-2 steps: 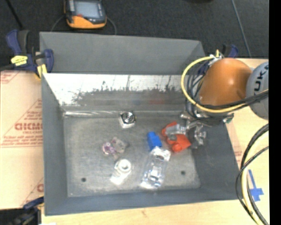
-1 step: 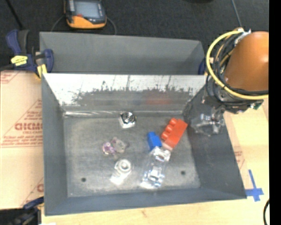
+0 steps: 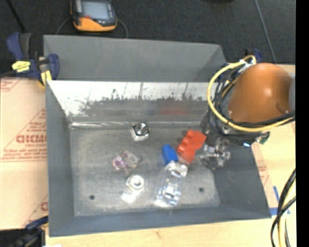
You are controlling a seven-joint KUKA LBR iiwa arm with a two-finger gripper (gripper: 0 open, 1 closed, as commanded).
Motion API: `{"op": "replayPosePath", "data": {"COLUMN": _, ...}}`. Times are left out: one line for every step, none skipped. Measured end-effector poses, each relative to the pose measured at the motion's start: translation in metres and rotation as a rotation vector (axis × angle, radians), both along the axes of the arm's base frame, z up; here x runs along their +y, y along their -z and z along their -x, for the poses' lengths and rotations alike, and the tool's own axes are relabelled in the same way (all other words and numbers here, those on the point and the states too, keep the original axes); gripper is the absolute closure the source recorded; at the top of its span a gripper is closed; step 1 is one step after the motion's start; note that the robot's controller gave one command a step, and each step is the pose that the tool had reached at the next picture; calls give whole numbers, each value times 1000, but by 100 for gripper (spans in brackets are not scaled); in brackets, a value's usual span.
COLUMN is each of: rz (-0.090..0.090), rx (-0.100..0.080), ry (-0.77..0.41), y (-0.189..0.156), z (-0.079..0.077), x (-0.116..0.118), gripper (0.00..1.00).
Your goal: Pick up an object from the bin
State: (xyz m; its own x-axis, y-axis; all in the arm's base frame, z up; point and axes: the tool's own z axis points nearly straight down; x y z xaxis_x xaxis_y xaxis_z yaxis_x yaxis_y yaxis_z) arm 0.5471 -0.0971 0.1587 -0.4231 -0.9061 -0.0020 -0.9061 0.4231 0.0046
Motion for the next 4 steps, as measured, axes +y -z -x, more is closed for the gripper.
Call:
{"op": "replayPosePath", "data": {"rz": 2, "rx": -3, "ry": 218, "y": 1, "z": 14, "x": 45, "gripper": 100}}
{"op": "replayPosePath", "data": {"rz": 1, "rx": 1, "ry": 297, "y": 38, "z": 43, "x": 80, "gripper": 100}}
{"op": "replayPosePath", "data": {"rz": 3, "rx": -6, "ry": 297, "y": 36, "z": 41, "x": 77, "gripper": 0}}
{"op": "replayPosePath", "data": {"rz": 1, "rx": -8, "ry": -239, "y": 80, "z": 19, "x": 98, "gripper": 0}}
